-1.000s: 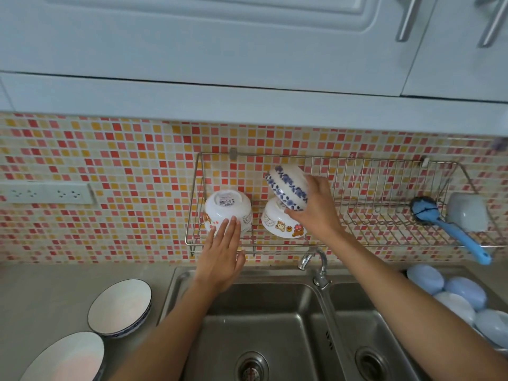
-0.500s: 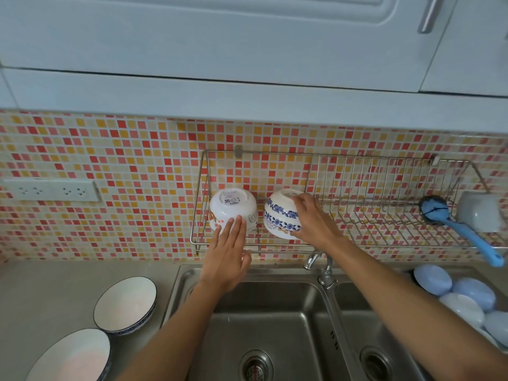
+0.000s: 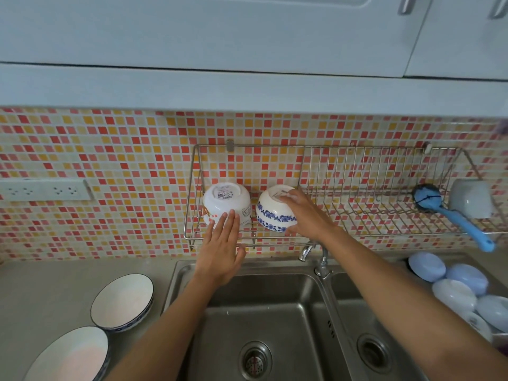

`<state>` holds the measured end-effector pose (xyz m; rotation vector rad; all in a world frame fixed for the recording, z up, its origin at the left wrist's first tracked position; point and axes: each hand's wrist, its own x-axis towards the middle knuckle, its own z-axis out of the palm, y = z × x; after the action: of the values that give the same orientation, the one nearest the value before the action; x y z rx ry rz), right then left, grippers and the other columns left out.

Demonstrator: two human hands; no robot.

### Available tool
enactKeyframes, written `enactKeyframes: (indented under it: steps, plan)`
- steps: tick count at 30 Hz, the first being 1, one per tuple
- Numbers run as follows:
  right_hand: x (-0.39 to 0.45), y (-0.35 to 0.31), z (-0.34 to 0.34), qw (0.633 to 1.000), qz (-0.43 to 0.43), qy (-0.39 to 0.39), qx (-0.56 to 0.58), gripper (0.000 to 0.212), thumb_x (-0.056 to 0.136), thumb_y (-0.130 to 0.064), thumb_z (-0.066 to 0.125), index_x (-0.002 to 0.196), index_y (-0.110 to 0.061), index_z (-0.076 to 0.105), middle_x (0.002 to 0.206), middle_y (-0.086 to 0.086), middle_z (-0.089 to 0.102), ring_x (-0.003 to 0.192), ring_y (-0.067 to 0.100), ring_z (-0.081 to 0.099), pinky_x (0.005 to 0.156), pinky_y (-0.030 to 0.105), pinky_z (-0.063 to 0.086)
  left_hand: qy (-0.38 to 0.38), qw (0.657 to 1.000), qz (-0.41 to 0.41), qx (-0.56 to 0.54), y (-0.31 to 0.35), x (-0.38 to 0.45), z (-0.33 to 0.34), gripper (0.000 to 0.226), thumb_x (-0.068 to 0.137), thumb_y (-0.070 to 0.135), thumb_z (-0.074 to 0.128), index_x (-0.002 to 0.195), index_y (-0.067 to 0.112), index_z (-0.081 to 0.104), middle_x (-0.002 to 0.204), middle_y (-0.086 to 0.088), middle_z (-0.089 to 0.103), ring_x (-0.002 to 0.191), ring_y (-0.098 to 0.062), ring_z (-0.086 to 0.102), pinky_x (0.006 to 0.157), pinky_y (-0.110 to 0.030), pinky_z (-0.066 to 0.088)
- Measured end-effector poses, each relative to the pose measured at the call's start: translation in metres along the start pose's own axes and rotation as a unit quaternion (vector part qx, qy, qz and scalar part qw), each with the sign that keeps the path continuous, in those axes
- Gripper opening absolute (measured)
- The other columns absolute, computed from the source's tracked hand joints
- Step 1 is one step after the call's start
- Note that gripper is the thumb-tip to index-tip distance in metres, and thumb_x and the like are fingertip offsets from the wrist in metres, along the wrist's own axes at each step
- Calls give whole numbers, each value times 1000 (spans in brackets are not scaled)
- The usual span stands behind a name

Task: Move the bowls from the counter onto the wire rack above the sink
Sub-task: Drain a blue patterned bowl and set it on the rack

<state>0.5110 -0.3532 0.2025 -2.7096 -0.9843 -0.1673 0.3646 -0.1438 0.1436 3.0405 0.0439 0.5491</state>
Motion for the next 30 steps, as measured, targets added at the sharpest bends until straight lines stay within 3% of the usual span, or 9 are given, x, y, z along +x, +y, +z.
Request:
enactKeyframes:
  steps: [4,8,13,18,21,24,27,30]
  plan:
    - [-4,2,1,997,8,14,76,99,67,-20,87,149,-30,32,156,0,19,142,23,23,114,44,33,-6,1000,-4,-13,1,1,-2,78,84,62,-14,148,17,-12,158,-1,-15,144,-18,-18,116,-39,-14]
    - [-14,-2,7,984,80,94,129,88,78,-45,75,149,-26,28,160,1,18,143,23,25,112,43,33,-29,997,-49,-45,6,8,-4,83,77,71,-16,145,23,-23,152,3,-31,142,-19,-26,112,-39,-19]
    - [-18,-7,9,973,115,148,138,86,77,-53,71,146,-25,29,147,4,42,128,25,49,93,43,51,-30,991,-99,-88,7,37,-18,74,90,65,10,149,26,-14,155,0,-27,143,-25,-21,115,-51,-4]
    - [-19,-6,10,974,123,140,130,88,77,-55,70,148,-23,28,142,6,51,124,27,54,92,40,50,-10,986,-134,-100,-10,62,-18,68,96,45,40,151,25,5,159,-7,-15,146,-35,-9,117,-53,8]
    - [-20,-3,9,983,103,116,99,83,82,-59,63,148,-21,30,148,3,45,128,26,50,98,42,47,-7,986,-127,-111,-16,64,-16,60,96,39,43,148,28,15,160,-8,-8,146,-36,-9,117,-53,9]
    - [-20,1,14,996,26,81,14,83,84,-72,41,151,-26,20,159,2,27,139,26,38,108,47,41,11,982,-139,-125,-18,63,-13,58,97,35,43,148,25,18,160,-9,-5,145,-36,-10,116,-53,8]
    - [-18,2,20,998,9,26,-62,90,85,-78,17,155,-23,2,164,7,4,150,23,10,120,50,14,17,982,-146,-118,-18,62,-11,60,98,36,39,150,20,14,160,-9,-6,145,-35,-11,118,-51,6]
    - [-19,-2,18,996,15,19,-87,92,85,-78,7,154,-19,-8,163,7,-5,150,19,-2,121,50,0,17,984,-139,-106,-18,61,-10,62,99,37,34,151,16,7,160,-7,-6,146,-32,-11,119,-50,5]
